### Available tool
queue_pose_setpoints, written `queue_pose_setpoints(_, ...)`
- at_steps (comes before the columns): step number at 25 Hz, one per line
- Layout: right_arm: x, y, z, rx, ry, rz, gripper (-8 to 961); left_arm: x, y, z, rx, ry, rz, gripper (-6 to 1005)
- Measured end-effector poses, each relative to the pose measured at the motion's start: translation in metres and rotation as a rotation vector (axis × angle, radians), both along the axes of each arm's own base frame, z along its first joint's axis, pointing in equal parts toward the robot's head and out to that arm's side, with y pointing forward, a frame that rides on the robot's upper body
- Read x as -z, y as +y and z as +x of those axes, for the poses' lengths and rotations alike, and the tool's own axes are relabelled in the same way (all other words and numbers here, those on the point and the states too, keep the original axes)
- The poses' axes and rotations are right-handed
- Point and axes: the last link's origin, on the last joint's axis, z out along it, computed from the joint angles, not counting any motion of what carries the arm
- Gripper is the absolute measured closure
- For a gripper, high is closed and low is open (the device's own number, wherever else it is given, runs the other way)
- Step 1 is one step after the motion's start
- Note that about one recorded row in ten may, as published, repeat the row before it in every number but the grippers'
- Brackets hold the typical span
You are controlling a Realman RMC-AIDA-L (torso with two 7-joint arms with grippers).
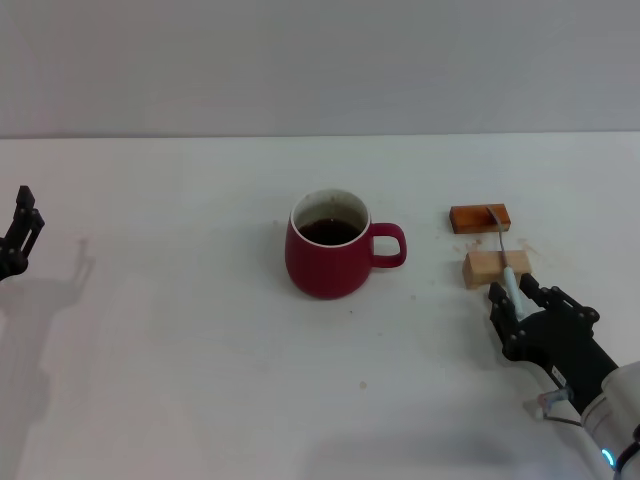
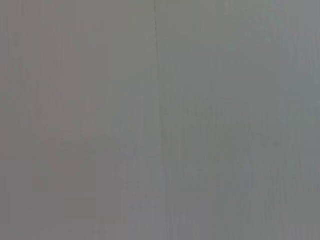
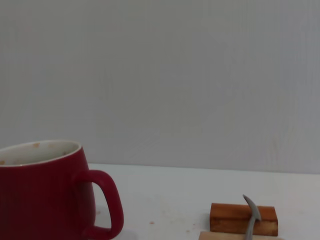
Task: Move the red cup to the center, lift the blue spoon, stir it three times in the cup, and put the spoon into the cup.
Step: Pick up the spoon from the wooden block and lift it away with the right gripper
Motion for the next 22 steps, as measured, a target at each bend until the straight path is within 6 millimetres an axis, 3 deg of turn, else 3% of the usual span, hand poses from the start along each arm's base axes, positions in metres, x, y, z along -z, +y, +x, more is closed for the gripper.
queue_pose_setpoints(19, 0.0025, -0.0003, -0.0003, 0.005, -0.001, -0.014, 582, 0.0, -0.0005, -0.0009, -0.002, 0.003, -0.002, 153)
queue_pose_setpoints(22, 0.0029, -0.0008, 0.0001, 0.007, -0.002, -0.018, 682, 0.0003, -0.0006, -0.0018, -0.008, 0.003, -0.005, 153)
